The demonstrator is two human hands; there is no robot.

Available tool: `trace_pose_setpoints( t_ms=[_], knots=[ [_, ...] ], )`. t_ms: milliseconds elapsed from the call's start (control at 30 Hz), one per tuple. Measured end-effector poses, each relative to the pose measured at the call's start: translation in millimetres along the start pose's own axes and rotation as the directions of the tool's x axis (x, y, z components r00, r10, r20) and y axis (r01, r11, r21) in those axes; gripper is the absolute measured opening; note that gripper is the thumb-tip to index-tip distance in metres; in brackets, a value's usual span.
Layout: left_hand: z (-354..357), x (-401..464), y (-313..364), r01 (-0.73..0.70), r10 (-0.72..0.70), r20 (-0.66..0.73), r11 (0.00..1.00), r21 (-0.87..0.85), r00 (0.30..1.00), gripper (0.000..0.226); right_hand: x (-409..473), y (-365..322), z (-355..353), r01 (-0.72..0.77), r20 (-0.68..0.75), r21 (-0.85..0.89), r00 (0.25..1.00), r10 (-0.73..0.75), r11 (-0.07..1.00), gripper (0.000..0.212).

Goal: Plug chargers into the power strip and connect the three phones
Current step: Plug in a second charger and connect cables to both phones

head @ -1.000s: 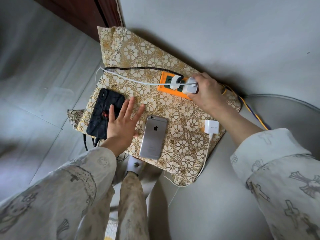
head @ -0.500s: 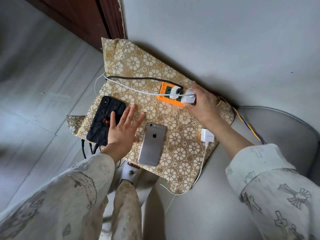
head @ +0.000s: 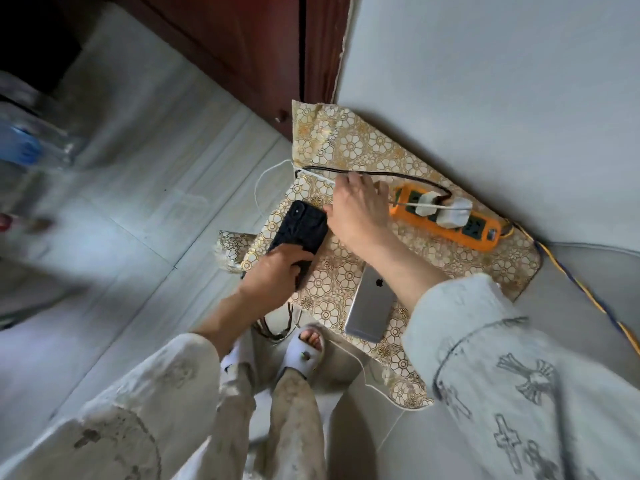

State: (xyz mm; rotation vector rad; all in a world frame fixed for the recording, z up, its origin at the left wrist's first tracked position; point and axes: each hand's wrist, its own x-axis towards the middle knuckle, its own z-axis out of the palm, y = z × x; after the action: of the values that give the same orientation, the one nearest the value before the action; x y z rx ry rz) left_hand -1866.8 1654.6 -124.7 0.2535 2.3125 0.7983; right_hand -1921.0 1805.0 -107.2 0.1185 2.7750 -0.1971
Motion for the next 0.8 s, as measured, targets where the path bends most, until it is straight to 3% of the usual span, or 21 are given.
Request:
trace_pose_setpoints(
  t_ms=[100, 233, 333, 467, 600, 700, 800],
  knots=[
    [-10, -19, -28, 0.066, -0.066, 0.034, 0.998, -0.002, 0.997, 0.037, 14, -22, 2, -0.071, 0.050, 0.014, 0.996, 0.070, 0.997, 0.028],
    [-30, -32, -40, 0.124, -0.127, -0.075, 0.991, -0.045, 0.989, 0.037, 5, -31, -14, -0.042, 0.016, 0.124, 0.999, 0.040, 0.991, 0.022],
    [-45, -36, -29, 0.044, -0.062, -0.162, 0.993, -0.110, 0.985, 0.051, -24, -24, -39, 0.036, 0.001, 0.274, 0.999, -0.038, 0.961, 0.016],
    [-59, -34, -6, -0.106, 0.108, -0.058, 0.994, 0.036, 0.992, 0.073, -62, -16, -69, 0.039, 0.069, 0.501, 0.994, -0.085, 0.864, 0.015],
    [-74, -40, 10, -0.175, 0.180, -0.037, 0.978, 0.117, 0.983, 0.038, -92, -6, -93, -0.021, 0.135, 0.629, 0.987, -0.082, 0.777, 0.016],
    [-84, -51, 17, -0.198, 0.209, -0.067, 0.969, 0.145, 0.975, 0.017, -114, -2, -98, -0.041, 0.154, 0.538, 0.987, -0.050, 0.842, 0.021],
    [-93, -55, 15, -0.145, 0.157, -0.067, 0.976, 0.165, 0.985, 0.016, -129, -12, -93, -0.075, 0.208, 0.472, 0.978, -0.028, 0.879, 0.032]
  ],
)
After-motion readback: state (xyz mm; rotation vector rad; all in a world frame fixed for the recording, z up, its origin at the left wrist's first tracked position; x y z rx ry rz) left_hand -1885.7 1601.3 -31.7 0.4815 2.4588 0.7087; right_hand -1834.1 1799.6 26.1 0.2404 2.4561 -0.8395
